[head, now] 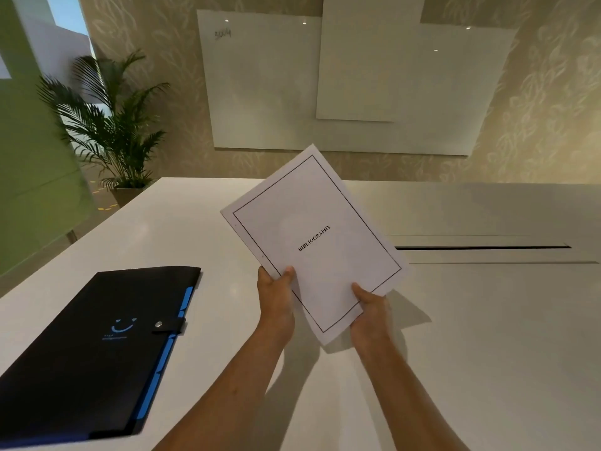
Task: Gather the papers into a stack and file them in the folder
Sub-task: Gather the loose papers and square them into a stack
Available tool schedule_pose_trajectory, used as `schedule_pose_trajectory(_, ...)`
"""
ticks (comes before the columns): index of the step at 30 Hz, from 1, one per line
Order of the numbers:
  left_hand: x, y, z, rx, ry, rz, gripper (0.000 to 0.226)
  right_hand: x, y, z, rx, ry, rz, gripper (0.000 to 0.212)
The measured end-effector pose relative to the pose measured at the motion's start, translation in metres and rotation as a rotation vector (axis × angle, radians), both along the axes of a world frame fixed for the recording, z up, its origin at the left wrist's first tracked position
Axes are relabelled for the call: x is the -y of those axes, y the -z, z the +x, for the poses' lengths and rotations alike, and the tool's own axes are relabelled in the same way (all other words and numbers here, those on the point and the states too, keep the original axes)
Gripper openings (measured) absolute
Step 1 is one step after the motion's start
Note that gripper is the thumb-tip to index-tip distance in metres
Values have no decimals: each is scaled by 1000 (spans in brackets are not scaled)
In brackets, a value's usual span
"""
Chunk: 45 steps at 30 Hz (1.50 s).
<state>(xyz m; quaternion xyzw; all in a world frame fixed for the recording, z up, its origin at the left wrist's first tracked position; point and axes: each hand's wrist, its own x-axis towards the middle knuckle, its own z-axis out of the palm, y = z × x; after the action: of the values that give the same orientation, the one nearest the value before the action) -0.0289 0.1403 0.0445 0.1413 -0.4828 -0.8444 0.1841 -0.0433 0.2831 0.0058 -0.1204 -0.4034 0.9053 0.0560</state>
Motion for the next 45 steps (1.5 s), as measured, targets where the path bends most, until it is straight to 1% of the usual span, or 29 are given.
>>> schedule_pose_trajectory(3,9,6,-2,79,165,8,37,-12,-9,-5,38,68,108,30)
schedule_pose_trajectory(5,19,10,-1,110,222,-7,37,-22,-14,-8,44,81,219,26)
schedule_pose_trajectory(8,38,10,-3,109,150,16,30,-39,-23,-13,3,63,379,23)
schedule_pose_trajectory(10,57,6,-8,112,58,46,38,-49,-28,-17,-14,20,456,22)
schedule_pose_trajectory(11,68,5,-11,133,26,37,46,-54,-31,-19,-17,-4,479,23)
schedule_pose_trajectory(12,79,3,-14,164,2,-25,54,-59,-33,-21,-19,-26,491,23)
schedule_pose_trajectory(13,89,1,-15,189,-14,-137,59,-64,-35,-23,-19,-49,501,24)
schedule_pose_trajectory(15,103,-5,-17,179,-3,-425,61,-71,-38,-26,-31,-99,525,26)
schedule_pose_trajectory(16,108,-10,-17,152,33,-541,60,-73,-39,-28,-48,-130,535,26)
schedule_pose_trajectory(17,111,-15,-18,125,94,-608,58,-73,-39,-29,-70,-167,544,26)
schedule_pose_trajectory(19,114,-24,-19,90,259,-619,49,-72,-39,-32,-108,-238,580,27)
schedule_pose_trajectory(21,114,-27,-18,64,332,-621,40,-69,-38,-34,-134,-257,638,29)
schedule_pose_trajectory(24,110,-29,-12,-9,250,-656,37,-66,-42,-37,-199,-208,786,26)
schedule_pose_trajectory(26,106,-30,-9,-80,175,-676,38,-63,-49,-36,-245,-152,853,29)
schedule_pose_trajectory(29,98,-35,-9,-180,30,-684,37,-56,-59,-34,-334,-63,834,30)
schedule_pose_trajectory(32,92,-30,-5,-240,-54,-684,28,-49,-54,-28,-365,-22,781,34)
schedule_pose_trajectory(34,91,-14,-1,-205,-52,-690,31,-47,-41,-25,-344,-15,765,41)
schedule_pose_trajectory(36,90,2,1,-143,-27,-656,36,-44,-29,-23,-307,-23,733,44)
schedule_pose_trajectory(41,87,15,-1,-85,-21,-615,35,-37,-24,-24,-244,28,695,34)
schedule_pose_trajectory(45,87,16,2,-97,-25,-555,33,-41,-18,-25,-257,17,704,34)
